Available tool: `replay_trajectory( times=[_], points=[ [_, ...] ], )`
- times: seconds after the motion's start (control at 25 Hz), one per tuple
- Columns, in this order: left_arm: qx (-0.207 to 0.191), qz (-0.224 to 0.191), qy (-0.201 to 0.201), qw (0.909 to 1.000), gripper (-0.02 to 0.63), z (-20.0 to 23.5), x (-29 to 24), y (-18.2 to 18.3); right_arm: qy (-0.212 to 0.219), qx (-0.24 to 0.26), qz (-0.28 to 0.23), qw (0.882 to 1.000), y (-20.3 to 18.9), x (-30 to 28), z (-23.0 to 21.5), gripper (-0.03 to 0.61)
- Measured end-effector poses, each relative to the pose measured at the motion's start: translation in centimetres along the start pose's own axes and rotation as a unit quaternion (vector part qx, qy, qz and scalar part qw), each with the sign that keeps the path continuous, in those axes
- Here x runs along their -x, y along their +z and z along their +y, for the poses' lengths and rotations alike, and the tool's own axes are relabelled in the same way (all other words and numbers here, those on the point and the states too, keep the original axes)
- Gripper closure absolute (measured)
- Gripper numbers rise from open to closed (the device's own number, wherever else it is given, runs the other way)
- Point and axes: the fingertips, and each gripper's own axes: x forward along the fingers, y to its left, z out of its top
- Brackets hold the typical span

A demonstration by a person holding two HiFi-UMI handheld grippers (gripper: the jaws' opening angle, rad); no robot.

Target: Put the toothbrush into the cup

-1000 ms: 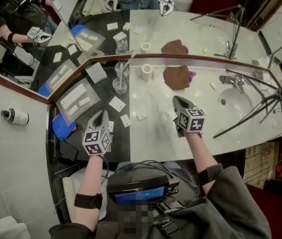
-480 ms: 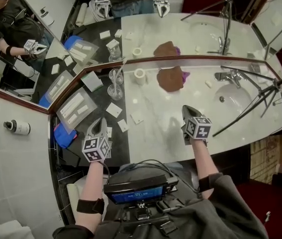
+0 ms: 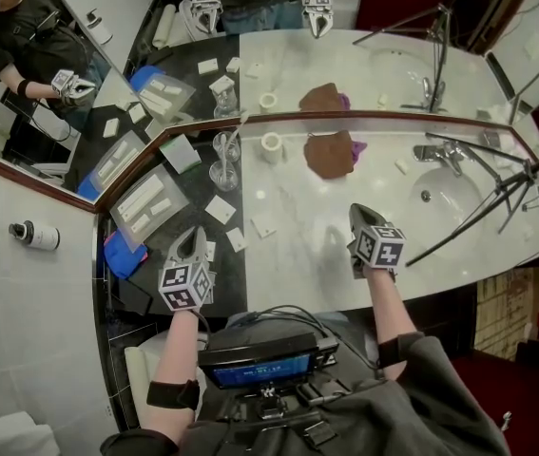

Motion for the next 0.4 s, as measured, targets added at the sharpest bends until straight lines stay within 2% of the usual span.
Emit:
replay_trajectory(
  times=[0.4],
  points=[
    [0.0, 0.001, 0.003, 1.0, 0.612, 0.33, 0.74, -0.09, 0.004, 0.001, 0.0, 1.0, -0.11, 0.16, 0.46, 0.565]
  ],
)
